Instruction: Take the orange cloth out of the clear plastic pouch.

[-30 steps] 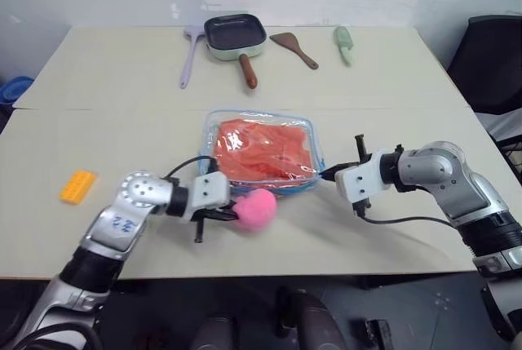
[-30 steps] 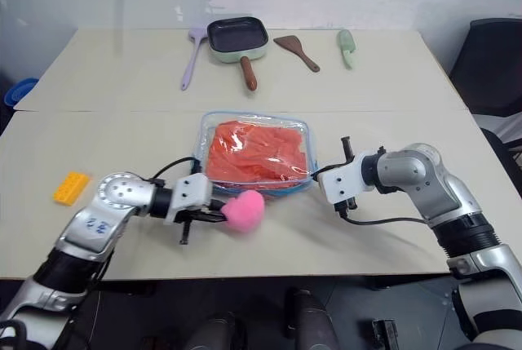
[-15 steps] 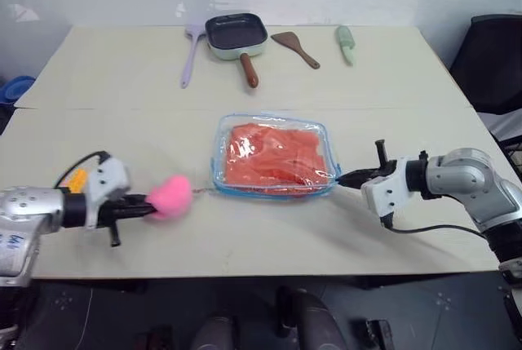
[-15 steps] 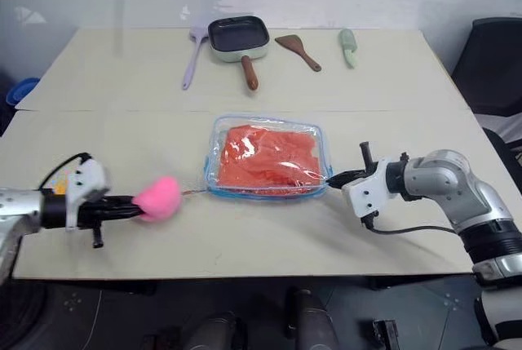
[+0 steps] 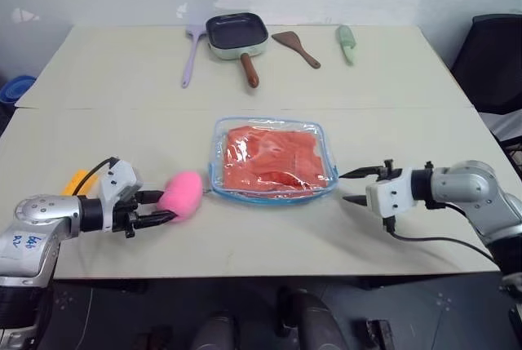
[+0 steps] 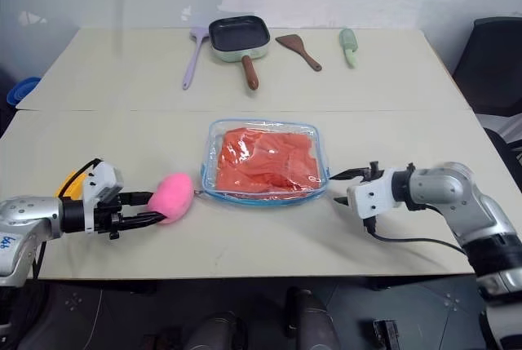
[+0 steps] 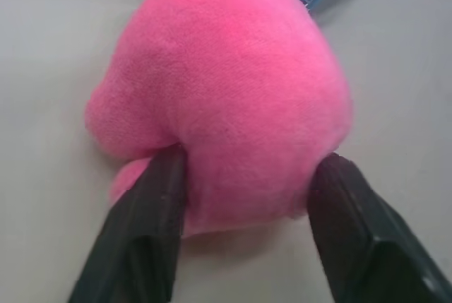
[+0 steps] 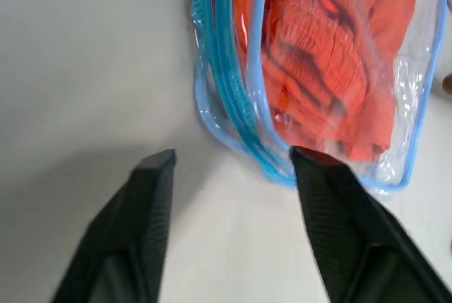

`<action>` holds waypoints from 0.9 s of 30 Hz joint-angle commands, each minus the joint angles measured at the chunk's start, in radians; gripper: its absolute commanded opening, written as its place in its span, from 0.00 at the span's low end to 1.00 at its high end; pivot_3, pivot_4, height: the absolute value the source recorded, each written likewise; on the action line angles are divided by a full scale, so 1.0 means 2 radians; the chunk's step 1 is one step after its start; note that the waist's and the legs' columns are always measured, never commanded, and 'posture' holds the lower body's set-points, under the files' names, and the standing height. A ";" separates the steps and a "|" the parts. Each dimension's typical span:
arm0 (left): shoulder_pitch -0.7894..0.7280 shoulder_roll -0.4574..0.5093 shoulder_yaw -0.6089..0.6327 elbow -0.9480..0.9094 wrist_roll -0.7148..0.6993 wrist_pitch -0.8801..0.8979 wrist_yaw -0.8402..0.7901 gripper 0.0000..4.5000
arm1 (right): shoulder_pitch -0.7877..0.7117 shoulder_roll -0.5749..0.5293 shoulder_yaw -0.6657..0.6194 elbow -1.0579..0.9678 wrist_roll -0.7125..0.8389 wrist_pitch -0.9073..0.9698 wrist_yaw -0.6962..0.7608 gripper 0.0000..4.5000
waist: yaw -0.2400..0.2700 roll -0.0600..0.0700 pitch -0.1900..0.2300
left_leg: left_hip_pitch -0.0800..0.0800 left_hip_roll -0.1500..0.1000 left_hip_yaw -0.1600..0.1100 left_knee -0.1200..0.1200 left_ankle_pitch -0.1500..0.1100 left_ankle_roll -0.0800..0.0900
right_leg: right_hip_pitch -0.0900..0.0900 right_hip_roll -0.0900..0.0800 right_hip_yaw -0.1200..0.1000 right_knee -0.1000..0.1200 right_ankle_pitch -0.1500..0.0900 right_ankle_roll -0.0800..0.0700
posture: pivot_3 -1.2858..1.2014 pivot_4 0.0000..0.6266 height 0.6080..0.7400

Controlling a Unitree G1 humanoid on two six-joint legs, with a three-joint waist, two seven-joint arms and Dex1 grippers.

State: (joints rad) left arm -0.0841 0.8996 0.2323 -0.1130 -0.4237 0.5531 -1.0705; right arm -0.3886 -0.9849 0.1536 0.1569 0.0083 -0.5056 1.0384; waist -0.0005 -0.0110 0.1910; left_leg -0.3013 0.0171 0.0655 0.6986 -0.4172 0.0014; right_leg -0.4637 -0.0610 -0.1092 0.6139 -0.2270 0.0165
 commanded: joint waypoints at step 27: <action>-0.270 -0.063 -0.255 0.077 0.229 -0.328 0.020 0.85 | 0.219 0.030 -0.163 -0.460 0.321 0.522 -0.138 1.00 | 0.013 0.000 0.000 | 0.000 -0.001 0.001 0.000 0.000 0.000 | 0.001 0.001 0.001 -0.001 0.000 0.000 | 0.52 0.24 1.00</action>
State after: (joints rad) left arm -0.6076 0.7790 -0.2944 0.0362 0.0263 -0.0727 -1.0392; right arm 0.0413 -0.9344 -0.1391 -0.7220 0.6473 0.5362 0.7697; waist 0.0262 -0.0117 0.1910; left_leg -0.3010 0.0159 0.0679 0.6989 -0.4177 0.0013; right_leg -0.4619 -0.0587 -0.1066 0.6112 -0.2266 0.0173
